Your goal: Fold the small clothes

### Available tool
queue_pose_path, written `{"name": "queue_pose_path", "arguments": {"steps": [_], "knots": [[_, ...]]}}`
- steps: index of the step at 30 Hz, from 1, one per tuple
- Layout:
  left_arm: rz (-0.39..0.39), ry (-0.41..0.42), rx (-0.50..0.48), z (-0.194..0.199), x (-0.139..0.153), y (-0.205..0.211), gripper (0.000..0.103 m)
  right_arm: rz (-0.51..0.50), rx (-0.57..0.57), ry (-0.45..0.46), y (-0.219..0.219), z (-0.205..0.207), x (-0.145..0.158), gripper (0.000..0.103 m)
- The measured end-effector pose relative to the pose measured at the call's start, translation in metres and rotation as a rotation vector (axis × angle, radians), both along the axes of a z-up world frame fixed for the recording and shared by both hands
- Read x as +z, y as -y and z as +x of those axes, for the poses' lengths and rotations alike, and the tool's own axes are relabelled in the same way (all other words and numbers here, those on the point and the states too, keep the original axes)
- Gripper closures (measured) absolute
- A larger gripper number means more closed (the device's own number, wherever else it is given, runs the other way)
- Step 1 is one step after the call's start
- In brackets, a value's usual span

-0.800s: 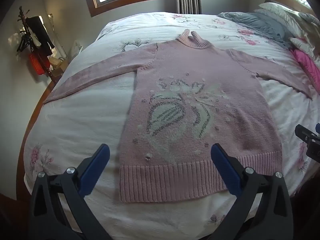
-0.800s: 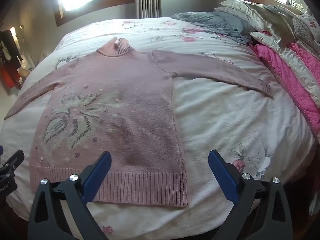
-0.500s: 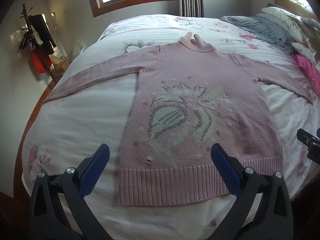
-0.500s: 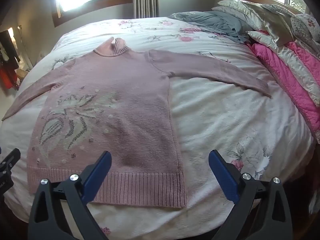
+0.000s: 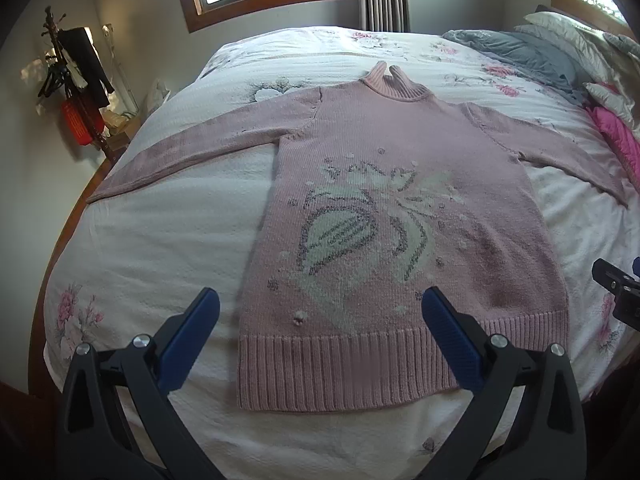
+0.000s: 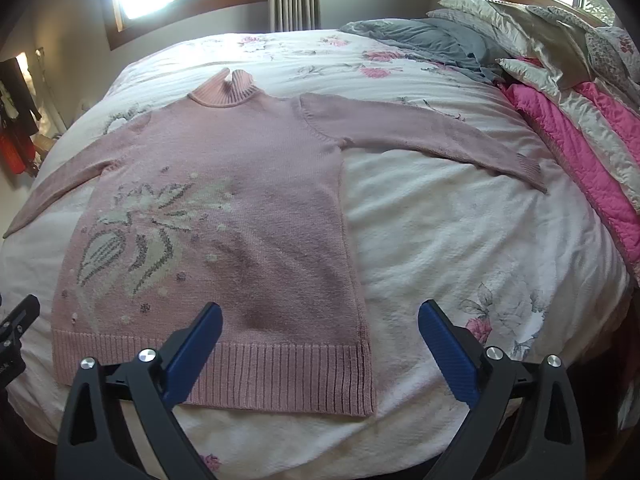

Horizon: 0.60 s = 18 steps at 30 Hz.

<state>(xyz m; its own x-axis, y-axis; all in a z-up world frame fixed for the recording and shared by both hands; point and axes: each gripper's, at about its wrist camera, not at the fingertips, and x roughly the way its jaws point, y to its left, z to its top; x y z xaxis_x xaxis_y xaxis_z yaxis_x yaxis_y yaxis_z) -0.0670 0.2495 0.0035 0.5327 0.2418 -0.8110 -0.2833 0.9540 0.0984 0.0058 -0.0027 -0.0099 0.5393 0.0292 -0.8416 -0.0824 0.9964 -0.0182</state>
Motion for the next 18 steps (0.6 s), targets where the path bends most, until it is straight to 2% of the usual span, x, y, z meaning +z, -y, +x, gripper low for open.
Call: {"name": "queue_pose_path", "arguments": {"steps": [18], "knots": [[0.008, -0.003, 0.009, -0.0008, -0.0019, -0.0039, 0.003, 0.003, 0.000, -0.002, -0.0019, 0.0028, -0.0031, 0.004]]}}
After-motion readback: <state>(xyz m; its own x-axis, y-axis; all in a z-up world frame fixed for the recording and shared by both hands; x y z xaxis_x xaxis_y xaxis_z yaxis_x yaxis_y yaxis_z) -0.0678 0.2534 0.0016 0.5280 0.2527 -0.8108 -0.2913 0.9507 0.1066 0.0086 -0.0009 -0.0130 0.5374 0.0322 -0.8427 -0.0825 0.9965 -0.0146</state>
